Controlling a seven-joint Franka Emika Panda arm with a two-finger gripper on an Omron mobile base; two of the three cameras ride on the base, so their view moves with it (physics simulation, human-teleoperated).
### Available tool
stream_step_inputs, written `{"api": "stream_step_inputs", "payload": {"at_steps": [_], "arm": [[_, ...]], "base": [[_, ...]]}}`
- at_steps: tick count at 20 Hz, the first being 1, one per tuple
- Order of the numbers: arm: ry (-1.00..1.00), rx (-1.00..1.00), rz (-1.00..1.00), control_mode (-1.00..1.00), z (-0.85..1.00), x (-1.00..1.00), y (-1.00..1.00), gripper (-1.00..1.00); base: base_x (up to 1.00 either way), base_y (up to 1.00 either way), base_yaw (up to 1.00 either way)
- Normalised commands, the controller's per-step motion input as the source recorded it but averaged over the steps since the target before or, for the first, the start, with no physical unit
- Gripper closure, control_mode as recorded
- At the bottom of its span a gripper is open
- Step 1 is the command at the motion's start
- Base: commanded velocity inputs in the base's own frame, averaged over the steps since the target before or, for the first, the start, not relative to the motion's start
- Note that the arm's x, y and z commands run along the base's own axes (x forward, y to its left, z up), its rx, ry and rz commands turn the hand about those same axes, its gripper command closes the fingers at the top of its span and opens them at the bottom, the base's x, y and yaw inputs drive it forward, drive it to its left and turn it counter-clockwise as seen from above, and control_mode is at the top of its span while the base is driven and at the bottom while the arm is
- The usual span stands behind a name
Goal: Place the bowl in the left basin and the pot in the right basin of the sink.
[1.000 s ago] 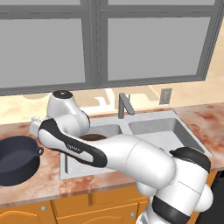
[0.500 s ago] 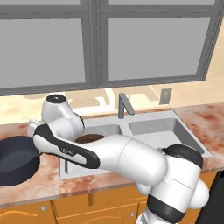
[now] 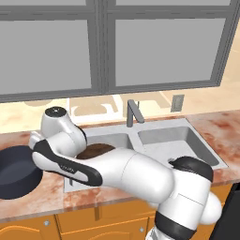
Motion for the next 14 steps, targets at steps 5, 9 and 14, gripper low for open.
{"api": "stream_step_inputs", "payload": {"at_steps": [5, 9, 14], "arm": [[0.0, 0.0, -0.06, -1.0, -0.12, -0.02, 0.06, -1.0], [0.0, 0.0, -0.04, -1.0, -0.07, 0.0, 0.02, -1.0], [0.0, 0.0, -0.01, -1.0, -0.08, 0.01, 0.0, -1.0]], "base": [[0.0, 0.0, 0.0], [0.0, 0.0, 0.0], [0.0, 0.0, 0.0]]}}
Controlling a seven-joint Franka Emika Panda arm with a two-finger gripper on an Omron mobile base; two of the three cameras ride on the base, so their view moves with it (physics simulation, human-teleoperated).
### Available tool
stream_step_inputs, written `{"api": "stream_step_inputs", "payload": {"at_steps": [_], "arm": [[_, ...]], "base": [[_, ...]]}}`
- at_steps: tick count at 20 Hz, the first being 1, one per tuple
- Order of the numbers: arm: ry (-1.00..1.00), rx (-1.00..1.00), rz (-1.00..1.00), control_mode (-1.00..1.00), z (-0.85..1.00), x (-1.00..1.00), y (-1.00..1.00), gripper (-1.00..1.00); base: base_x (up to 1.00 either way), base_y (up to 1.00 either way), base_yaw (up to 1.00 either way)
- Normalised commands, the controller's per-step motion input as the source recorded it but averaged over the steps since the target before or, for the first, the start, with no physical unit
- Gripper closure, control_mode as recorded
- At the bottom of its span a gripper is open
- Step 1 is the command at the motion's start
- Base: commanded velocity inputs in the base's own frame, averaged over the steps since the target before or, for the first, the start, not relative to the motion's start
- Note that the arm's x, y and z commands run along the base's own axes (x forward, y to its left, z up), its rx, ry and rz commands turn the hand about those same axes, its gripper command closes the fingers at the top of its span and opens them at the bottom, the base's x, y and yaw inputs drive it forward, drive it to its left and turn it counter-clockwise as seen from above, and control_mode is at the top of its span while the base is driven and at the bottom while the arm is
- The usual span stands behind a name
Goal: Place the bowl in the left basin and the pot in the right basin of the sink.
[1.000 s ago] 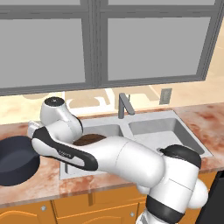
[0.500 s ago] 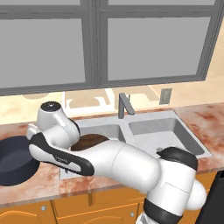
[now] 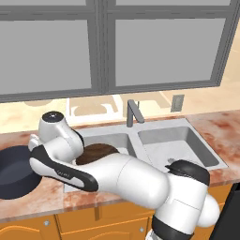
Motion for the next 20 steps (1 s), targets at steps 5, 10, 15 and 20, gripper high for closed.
{"api": "stream_step_inputs", "payload": {"at_steps": [5, 10, 15, 20], "arm": [[0.01, 0.0, 0.0, -1.0, -0.1, 0.04, 0.02, -1.0], [0.03, 0.0, 0.0, -1.0, -0.09, 0.13, 0.03, -1.0], [0.02, 0.0, 0.04, -1.0, -0.06, 0.12, 0.06, -1.0], [0.03, 0.0, 0.06, -1.0, -0.01, 0.08, 0.09, -1.0]], "base": [[0.0, 0.0, 0.0], [0.0, 0.0, 0.0], [0.0, 0.0, 0.0], [0.0, 0.0, 0.0]]}}
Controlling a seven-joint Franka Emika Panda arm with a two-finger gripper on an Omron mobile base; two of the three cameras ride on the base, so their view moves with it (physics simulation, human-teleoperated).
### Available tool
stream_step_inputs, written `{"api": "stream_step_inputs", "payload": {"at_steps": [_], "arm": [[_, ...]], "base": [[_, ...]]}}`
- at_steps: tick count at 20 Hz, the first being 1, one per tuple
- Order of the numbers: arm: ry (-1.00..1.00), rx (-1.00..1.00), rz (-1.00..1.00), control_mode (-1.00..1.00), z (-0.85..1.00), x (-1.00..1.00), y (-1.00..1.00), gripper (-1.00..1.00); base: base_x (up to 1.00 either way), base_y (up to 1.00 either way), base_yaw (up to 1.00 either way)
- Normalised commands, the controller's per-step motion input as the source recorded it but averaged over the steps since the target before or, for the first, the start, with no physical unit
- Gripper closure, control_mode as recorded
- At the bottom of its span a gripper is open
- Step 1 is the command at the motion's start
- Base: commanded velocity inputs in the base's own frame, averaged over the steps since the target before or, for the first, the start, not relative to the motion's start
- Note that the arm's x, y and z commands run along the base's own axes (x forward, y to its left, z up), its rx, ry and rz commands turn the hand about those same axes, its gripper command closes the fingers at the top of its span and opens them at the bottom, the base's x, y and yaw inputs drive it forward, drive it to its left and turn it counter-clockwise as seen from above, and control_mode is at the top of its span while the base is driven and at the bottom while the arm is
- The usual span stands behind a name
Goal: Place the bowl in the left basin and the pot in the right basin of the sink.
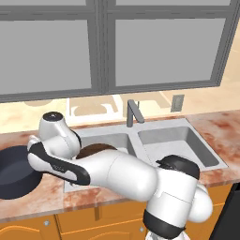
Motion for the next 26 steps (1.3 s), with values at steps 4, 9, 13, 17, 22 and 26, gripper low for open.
{"api": "stream_step_inputs", "payload": {"at_steps": [4, 9, 13, 17, 22, 26], "arm": [[0.07, 0.0, 0.08, -1.0, -0.02, 0.02, 0.13, -1.0], [0.07, 0.0, 0.05, -1.0, -0.06, 0.0, 0.18, -1.0], [0.04, 0.0, 0.03, -1.0, -0.09, 0.0, 0.11, -1.0], [0.01, 0.0, 0.01, -1.0, -0.1, 0.0, 0.06, -1.0], [0.0, 0.0, 0.0, -1.0, -0.16, 0.0, 0.07, -1.0], [0.0, -0.02, 0.0, -1.0, -0.19, 0.0, 0.01, -1.0]], "base": [[0.0, 0.0, 0.0], [0.0, 0.0, 0.0], [0.0, 0.0, 0.0], [0.0, 0.0, 0.0], [0.0, 0.0, 0.0], [0.0, 0.0, 0.0]]}}
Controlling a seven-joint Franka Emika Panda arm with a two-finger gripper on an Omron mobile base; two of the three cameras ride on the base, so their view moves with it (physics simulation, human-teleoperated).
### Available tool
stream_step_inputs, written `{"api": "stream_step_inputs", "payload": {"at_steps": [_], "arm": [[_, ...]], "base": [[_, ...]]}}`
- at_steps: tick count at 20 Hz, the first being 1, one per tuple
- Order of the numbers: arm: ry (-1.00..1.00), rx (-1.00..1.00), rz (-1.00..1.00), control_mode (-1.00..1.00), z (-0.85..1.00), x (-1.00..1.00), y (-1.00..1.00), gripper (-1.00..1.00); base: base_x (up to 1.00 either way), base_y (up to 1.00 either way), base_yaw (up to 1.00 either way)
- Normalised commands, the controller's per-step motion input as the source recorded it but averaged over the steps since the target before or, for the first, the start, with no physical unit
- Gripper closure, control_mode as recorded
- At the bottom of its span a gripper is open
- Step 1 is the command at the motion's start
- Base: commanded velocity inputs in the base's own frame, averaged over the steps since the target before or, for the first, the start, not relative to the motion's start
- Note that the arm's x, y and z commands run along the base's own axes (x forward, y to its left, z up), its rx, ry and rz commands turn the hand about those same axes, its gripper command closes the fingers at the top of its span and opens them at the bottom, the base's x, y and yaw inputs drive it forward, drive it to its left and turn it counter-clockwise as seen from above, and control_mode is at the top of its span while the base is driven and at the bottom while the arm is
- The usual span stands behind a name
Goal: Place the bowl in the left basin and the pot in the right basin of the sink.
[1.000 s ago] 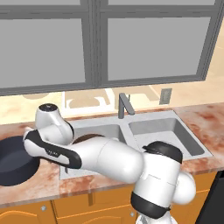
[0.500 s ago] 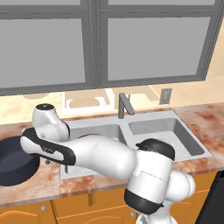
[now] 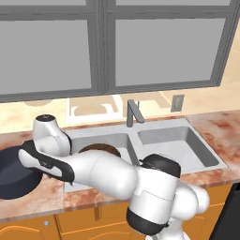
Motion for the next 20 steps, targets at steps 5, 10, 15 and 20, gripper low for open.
{"api": "stream_step_inputs", "payload": {"at_steps": [5, 10, 15, 20], "arm": [[-0.02, -0.04, 0.0, -1.0, -0.17, 0.04, 0.06, -1.0], [0.0, -0.01, 0.0, -1.0, -0.05, 0.11, 0.04, -1.0], [0.0, 0.0, 0.0, -1.0, -0.01, 0.13, 0.05, -1.0], [0.0, 0.0, 0.0, -1.0, 0.0, 0.12, 0.05, -1.0]], "base": [[0.0, 0.0, 0.0], [0.0, 0.0, 0.0], [0.0, 0.0, 0.0], [0.0, 0.0, 0.0]]}}
